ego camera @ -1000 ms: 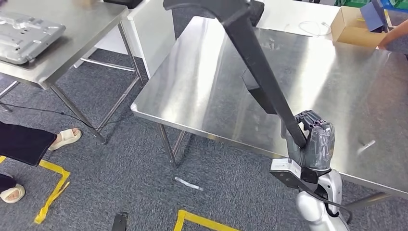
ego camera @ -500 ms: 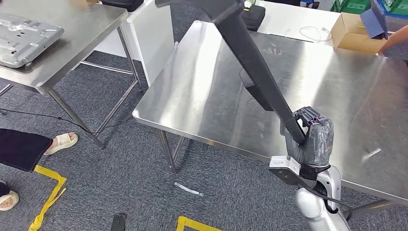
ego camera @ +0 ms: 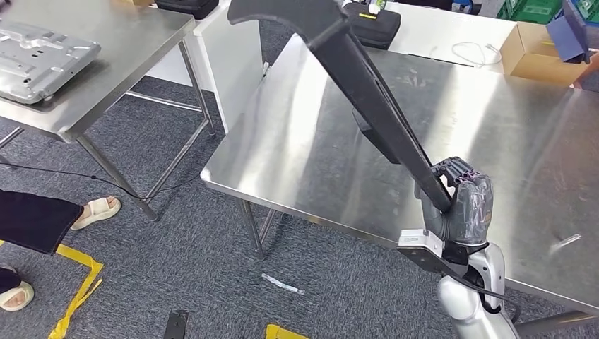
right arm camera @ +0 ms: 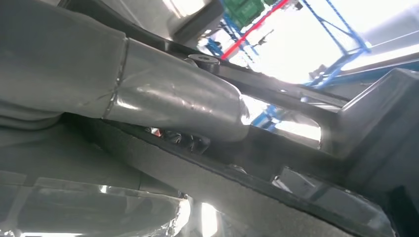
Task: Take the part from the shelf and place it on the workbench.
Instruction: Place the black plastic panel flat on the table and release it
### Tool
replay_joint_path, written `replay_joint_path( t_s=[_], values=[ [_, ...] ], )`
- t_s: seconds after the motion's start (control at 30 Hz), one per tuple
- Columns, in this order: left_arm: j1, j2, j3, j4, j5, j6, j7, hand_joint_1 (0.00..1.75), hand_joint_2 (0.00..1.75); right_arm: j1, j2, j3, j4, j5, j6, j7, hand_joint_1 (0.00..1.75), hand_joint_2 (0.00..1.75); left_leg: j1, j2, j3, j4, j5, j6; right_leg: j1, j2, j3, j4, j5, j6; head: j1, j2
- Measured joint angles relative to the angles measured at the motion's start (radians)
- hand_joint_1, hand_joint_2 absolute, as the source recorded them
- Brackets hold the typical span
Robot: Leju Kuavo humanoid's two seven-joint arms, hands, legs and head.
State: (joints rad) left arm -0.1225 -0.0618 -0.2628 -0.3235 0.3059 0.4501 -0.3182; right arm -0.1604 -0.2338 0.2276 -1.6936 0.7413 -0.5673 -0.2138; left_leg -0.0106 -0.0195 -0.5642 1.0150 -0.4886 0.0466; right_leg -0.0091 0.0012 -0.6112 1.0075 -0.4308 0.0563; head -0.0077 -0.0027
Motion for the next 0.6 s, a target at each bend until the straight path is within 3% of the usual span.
replay_joint_path(
  t_s=[0.1,0.13,0.2,0.27,0.3,0.37,0.4,0.47,0.6],
  values=[
    [-0.001,0.0,0.0,0.0,0.0,0.0,0.0,0.0,1.75,-0.002,0.0,0.0,0.0,0.0,0.0,0.003,1.75,0.0,0.005,0.004,-0.014,0.034,-0.024,-0.016,-0.012,0.0,0.013,-0.006,-0.005,-0.02,-0.002,0.0],
    [-0.001,0.001,0.0,0.0,0.0,0.0,0.0,0.0,1.75,-0.003,0.0,0.0,0.0,0.0,0.0,0.003,1.75,0.0,0.007,0.005,-0.037,0.083,-0.047,-0.021,-0.015,0.0,0.02,-0.008,-0.008,-0.028,-0.003,0.0],
    [0.0,0.0,0.0,0.0,0.0,0.0,0.0,0.0,1.75,-0.004,0.0,0.001,0.0,0.0,0.0,0.003,1.75,0.0,0.012,0.008,-0.115,0.224,-0.097,-0.03,-0.014,-0.002,0.03,-0.008,-0.016,-0.038,-0.004,0.0],
    [0.002,0.0,0.0,0.0,0.0,0.0,0.0,0.0,1.75,-0.004,0.001,0.003,0.002,0.001,0.0,0.004,1.75,0.0,0.018,0.01,-0.171,0.29,-0.093,-0.036,-0.014,-0.001,0.038,-0.007,-0.024,-0.042,-0.005,0.0],
    [0.002,0.001,0.0,0.0,0.0,0.0,0.0,0.0,1.75,-0.004,0.002,0.003,0.002,0.001,0.0,0.004,1.75,0.0,0.021,0.012,-0.17,0.265,-0.063,-0.037,-0.014,0.0,0.043,-0.007,-0.027,-0.041,-0.005,0.0],
    [0.002,0.002,0.0,0.0,0.0,0.0,0.0,0.0,1.75,-0.004,0.002,0.004,0.003,0.002,0.0,0.005,1.75,0.0,0.025,0.015,-0.124,0.142,0.014,-0.037,-0.016,0.001,0.055,-0.007,-0.037,-0.033,-0.005,0.0],
    [0.001,0.002,0.0,0.0,0.0,0.0,0.0,0.0,1.75,-0.006,0.003,0.004,0.004,0.002,0.001,0.006,1.75,0.0,0.025,0.016,-0.096,0.08,0.039,-0.037,-0.013,0.002,0.058,-0.006,-0.042,-0.028,-0.005,0.0],
    [0.001,0.002,0.0,0.0,0.001,0.0,0.001,0.0,1.75,-0.01,0.003,0.004,0.005,0.003,0.002,0.006,1.75,0.0,0.021,0.015,-0.066,0.018,0.052,-0.031,-0.008,0.003,0.059,-0.005,-0.048,-0.016,-0.005,0.0],
    [0.0,0.002,0.0,0.0,0.002,0.0,0.001,0.0,1.75,-0.014,0.004,0.006,0.007,0.004,0.003,0.007,1.75,0.0,0.016,0.011,-0.055,0.006,0.05,-0.004,-0.009,0.0,0.048,0.014,-0.065,0.0,-0.004,0.0]
  ],
)
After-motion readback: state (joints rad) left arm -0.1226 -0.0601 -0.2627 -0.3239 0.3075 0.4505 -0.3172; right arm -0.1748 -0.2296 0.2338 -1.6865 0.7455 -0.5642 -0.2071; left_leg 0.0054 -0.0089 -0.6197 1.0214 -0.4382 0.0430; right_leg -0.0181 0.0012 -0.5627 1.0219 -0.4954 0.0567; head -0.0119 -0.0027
